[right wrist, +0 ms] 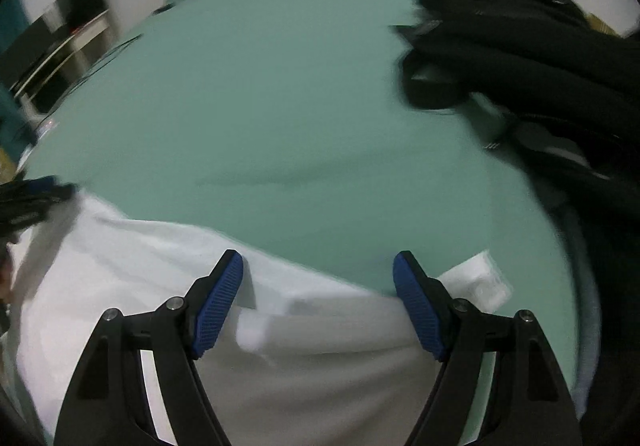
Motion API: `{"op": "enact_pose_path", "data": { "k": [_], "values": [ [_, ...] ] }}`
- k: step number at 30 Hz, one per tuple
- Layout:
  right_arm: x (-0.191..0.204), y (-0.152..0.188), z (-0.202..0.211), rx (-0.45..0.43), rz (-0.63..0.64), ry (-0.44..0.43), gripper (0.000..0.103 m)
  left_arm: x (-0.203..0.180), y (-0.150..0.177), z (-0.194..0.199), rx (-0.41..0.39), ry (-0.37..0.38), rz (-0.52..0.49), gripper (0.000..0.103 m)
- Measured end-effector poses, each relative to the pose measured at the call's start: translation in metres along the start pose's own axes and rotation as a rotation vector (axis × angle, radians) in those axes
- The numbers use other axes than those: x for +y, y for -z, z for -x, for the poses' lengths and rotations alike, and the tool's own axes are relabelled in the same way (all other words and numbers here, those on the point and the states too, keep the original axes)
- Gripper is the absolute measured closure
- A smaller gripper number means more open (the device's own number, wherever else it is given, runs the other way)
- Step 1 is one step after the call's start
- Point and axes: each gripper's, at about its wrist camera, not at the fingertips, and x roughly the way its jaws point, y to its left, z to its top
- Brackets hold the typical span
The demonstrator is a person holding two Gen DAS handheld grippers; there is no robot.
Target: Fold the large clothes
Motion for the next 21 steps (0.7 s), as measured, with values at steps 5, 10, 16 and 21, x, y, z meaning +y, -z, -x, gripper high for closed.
{"op": "enact_pose_path", "data": {
  "k": [5, 10, 16, 21],
  "values": [
    [-0.026, -0.001, 0.030, -0.118, -0.059, 0.094, 0.025, 0.057, 0.012, 0.046, -0.062, 0.007, 0.080, 0.042],
    [-0.019, 0.004, 0.063, -0.176, -0.003, 0.098, 0.025, 0.110, 0.069, 0.090, -0.061, -0.020, 0.136, 0.042],
    [-0.014, 0.049, 0.065, -0.072, -0.012, -0.001, 0.025, 0.161, 0.168, 0.111, -0.019, -0.029, 0.290, 0.042],
    [-0.026, 0.098, 0.080, -0.008, -0.118, -0.115, 0.025, 0.174, 0.223, 0.100, 0.066, 0.044, 0.351, 0.041]
  ]
}}
